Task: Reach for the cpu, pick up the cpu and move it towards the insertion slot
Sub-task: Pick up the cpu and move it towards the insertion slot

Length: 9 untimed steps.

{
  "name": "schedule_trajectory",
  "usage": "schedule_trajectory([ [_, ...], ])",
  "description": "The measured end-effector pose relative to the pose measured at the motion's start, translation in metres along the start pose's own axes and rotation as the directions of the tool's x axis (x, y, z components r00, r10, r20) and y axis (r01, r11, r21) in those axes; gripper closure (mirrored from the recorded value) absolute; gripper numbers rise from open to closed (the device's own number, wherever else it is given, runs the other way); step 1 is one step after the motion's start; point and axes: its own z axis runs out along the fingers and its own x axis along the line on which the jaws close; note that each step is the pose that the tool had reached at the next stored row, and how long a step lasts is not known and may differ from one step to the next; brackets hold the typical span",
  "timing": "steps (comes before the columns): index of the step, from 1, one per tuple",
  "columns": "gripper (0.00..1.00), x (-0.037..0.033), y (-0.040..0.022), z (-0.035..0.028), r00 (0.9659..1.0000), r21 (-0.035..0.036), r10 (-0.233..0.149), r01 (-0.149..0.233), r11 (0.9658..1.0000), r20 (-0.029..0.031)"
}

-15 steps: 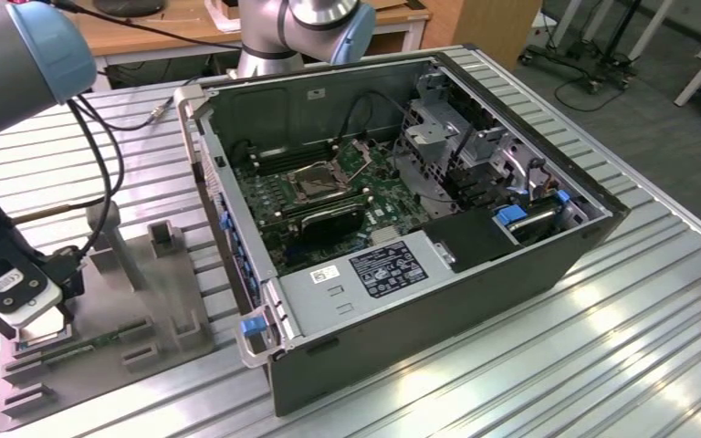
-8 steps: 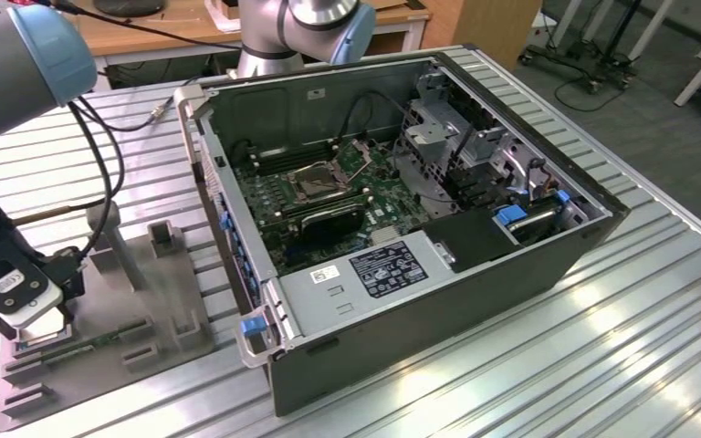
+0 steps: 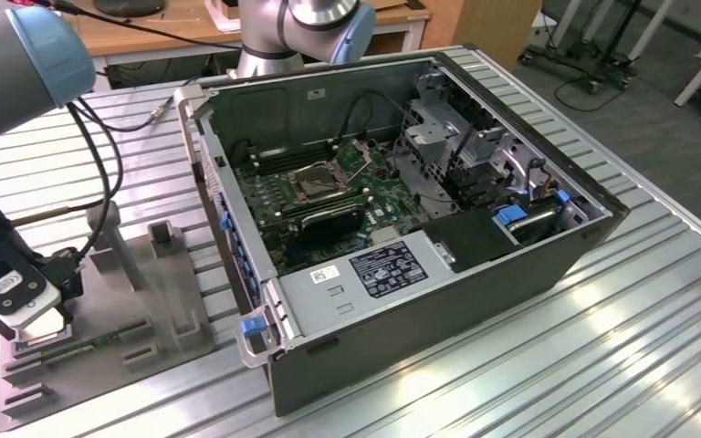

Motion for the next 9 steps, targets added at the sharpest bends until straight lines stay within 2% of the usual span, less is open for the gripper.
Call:
schedule_trajectory([
  [9,0.38,-0.0001,0.0,0.0012,1.0,-0.0001,0.0,0.0,1.0,0.0001],
])
